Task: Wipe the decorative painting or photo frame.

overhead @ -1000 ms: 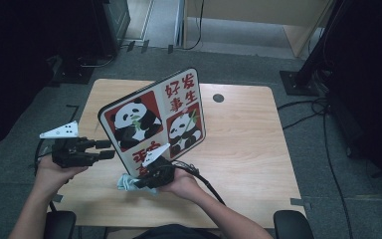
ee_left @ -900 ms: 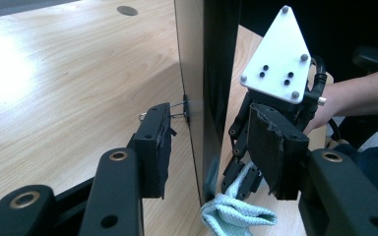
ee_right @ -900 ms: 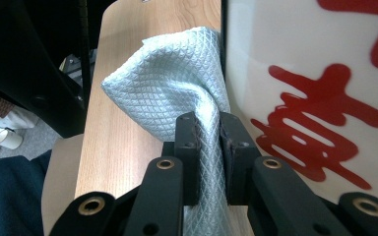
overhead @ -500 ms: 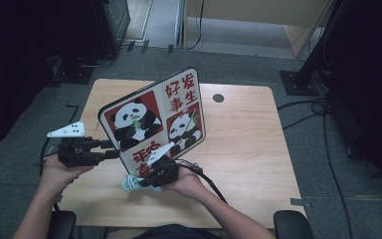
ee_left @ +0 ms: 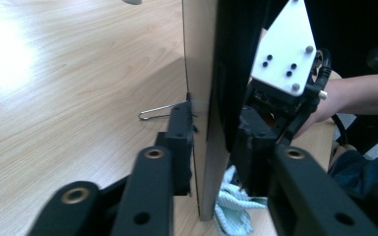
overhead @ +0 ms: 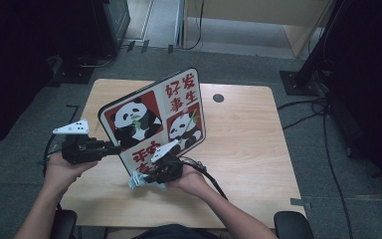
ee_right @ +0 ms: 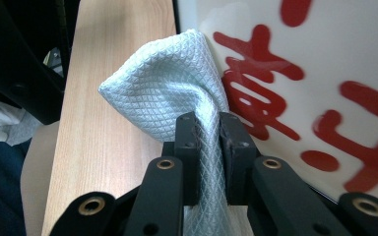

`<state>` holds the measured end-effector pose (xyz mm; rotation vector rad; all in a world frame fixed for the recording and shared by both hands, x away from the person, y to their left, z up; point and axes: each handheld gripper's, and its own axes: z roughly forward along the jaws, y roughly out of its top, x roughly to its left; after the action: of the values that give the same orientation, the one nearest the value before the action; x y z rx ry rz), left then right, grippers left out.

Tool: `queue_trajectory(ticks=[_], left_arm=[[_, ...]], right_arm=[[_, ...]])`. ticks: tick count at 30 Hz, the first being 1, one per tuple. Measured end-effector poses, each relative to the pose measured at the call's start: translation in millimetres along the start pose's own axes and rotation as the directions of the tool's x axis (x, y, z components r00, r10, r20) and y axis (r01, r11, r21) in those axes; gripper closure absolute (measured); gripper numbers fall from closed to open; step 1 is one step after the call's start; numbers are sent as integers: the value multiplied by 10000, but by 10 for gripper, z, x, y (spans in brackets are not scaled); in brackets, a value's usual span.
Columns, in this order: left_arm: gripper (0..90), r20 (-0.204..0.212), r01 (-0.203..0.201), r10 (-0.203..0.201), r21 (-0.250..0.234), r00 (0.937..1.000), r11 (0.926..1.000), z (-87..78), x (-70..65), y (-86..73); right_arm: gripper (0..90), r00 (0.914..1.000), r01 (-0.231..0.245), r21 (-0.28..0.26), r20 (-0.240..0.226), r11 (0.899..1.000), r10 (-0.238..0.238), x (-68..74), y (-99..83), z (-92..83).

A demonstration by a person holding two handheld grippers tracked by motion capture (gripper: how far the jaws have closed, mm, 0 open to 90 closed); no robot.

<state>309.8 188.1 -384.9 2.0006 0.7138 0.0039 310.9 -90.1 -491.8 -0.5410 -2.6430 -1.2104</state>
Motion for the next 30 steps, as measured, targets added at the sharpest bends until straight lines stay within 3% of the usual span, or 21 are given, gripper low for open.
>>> queue_trajectory(ticks=[4,15,17,21,30], left_arm=[[777,-23,-59,59,89,10000,9999,5,-16,4],[784,31,87,-87,25,10000,10000,3,-6,-3],[783,27,128,-128,2,9999,9999,3,-6,-6],[783,21,153,-153,-55,9999,9999,5,-7,-11],[783,-23,113,-113,-80,9999,9999,5,-15,-12]], right_arm=[[807,9997,196,-13,160,9998,-196,-42,-17,-34],[808,9998,-101,-170,177,9998,104,-92,-22,-142],[808,9997,-227,-227,43,9995,228,-84,-17,-189],[808,9999,64,-331,-142,9994,-69,-39,17,-293],[809,10000,72,-959,63,9954,-66,-48,180,-614]])
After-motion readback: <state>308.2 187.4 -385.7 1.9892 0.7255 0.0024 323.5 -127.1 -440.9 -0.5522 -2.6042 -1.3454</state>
